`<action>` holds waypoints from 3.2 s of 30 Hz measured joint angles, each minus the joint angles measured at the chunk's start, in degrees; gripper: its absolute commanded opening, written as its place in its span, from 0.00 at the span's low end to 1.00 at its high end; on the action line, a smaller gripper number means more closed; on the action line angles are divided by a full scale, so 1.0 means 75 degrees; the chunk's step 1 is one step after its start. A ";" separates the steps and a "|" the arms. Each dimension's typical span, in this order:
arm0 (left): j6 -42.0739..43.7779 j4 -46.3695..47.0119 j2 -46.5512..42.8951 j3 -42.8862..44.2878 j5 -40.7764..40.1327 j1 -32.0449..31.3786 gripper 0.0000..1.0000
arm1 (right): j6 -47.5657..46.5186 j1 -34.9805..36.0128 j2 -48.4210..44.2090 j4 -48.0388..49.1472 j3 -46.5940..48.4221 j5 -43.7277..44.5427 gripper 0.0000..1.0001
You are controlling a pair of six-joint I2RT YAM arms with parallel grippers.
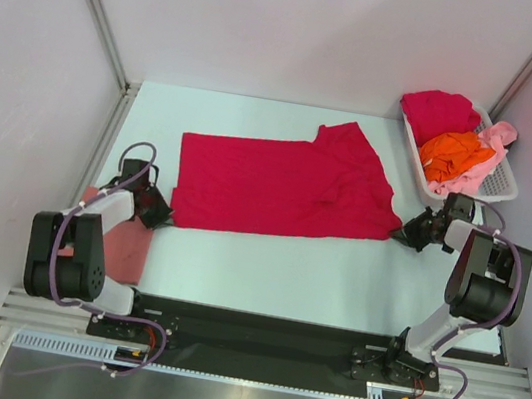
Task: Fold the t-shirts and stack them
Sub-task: Fold the tshirt
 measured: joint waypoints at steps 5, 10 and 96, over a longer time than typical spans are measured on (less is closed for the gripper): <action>-0.0082 -0.0052 -0.0510 -0.0393 -0.0160 0.0000 0.00 | -0.0055 0.0050 -0.0239 -0.0933 0.0175 0.0737 0.00; -0.0353 -0.0385 -0.1411 -0.1008 -0.0280 0.0000 0.00 | -0.0047 0.0047 -0.0874 -0.1734 -0.0154 0.1431 0.00; 0.1367 -0.1580 0.3739 0.4447 0.1294 -0.1495 0.43 | -0.1705 0.2943 0.4849 -0.3453 0.8399 0.4243 0.13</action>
